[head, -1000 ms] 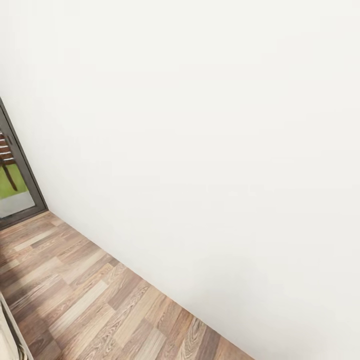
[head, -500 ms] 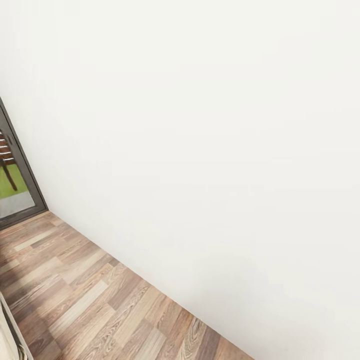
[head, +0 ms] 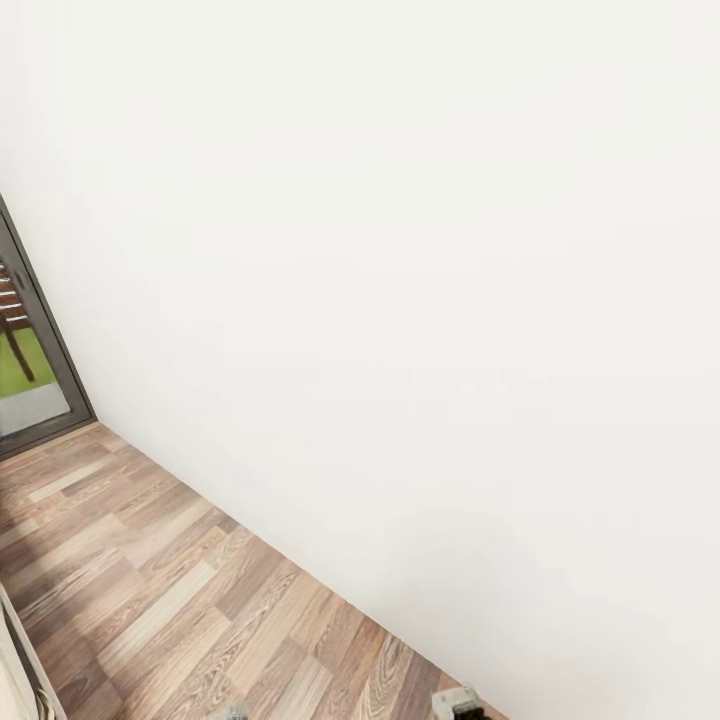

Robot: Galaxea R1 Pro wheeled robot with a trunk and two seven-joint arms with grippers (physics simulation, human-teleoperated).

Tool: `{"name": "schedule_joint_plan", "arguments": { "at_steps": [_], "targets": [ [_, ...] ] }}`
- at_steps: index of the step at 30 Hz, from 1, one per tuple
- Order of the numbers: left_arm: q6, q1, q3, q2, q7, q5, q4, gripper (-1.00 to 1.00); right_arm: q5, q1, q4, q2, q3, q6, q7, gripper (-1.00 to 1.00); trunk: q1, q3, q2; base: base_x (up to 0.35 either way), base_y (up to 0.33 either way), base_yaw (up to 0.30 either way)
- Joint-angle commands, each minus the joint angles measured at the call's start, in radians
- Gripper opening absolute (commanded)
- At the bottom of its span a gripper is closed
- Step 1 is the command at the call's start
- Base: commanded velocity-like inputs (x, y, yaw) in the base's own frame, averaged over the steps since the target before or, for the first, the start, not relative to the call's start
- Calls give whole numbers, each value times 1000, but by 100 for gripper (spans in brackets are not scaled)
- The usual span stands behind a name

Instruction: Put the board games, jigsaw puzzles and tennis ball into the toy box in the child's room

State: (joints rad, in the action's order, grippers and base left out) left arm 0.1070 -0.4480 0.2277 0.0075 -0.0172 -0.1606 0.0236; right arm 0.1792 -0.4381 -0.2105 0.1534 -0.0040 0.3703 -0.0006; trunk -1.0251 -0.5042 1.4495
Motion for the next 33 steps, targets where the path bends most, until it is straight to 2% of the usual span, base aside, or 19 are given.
{"name": "schedule_joint_plan", "arguments": {
  "at_steps": [1, 2, 7, 12, 13, 15, 18, 19, 26, 29, 31, 32, 33],
  "targets": [
    [4, -3, 5, -1, -2, -12, 4, 100, 8, -1, -14, 2, 0, 7, 0, 100, 0, -1, 1, 0, 0, 0],
    [-4, -6, 18, -3, -2, -15, 31, 100, 9, -1, -60, 4, 2, 8, 1, 100, 0, -1, 1, 0, 0, 0],
    [-4, -4, 34, -5, -3, -28, 63, 100, 9, 3, -102, 5, 4, 8, 2, 100, 0, -1, 1, 0, 0, 0],
    [-2, 2, 67, -15, -2, -73, 109, 100, 10, 10, -173, 6, 26, 9, 24, 100, 0, -1, 1, 0, 0, 0],
    [-2, 2, 67, -15, -2, -73, 109, 100, 10, 10, -173, 6, 26, 9, 24, 100, 0, -1, 1, 0, 0, 0],
    [-1, 5, 77, -18, -2, -93, 121, 100, 11, 11, -196, 6, 48, 12, 54, 100, 0, -1, 1, 0, 0, 0],
    [-1, 6, 80, -19, -2, -103, 126, 100, 10, 12, -206, 7, 59, 13, 71, 100, 0, -1, 1, 0, 0, 0],
    [1, 9, 87, -20, -1, -124, 135, 100, 10, 14, -236, 7, 83, 18, 114, 100, 0, -1, 1, 0, 0, 0],
    [24, 10, 101, -24, -1, -140, 156, 100, 10, 15, -264, 11, 102, 22, 148, 100, 0, -1, 1, 0, 0, 0],
    [36, 22, 114, -27, -2, -144, 205, 100, 10, 15, -282, 12, 108, 23, 158, 100, 0, -1, 1, 0, 0, 0],
    [42, 52, 120, -31, -2, -147, 272, 100, 10, 15, -296, 12, 111, 22, 166, 100, 0, -1, 1, 0, 0, 0],
    [42, 52, 120, -31, -2, -147, 272, 100, 10, 15, -296, 12, 111, 22, 166, 100, 0, -1, 1, 0, 0, 0],
    [49, 75, 123, -34, -2, -149, 325, 100, 10, 15, -305, 12, 113, 21, 172, 100, 0, -1, 1, 0, 0, 0]
  ]
}}
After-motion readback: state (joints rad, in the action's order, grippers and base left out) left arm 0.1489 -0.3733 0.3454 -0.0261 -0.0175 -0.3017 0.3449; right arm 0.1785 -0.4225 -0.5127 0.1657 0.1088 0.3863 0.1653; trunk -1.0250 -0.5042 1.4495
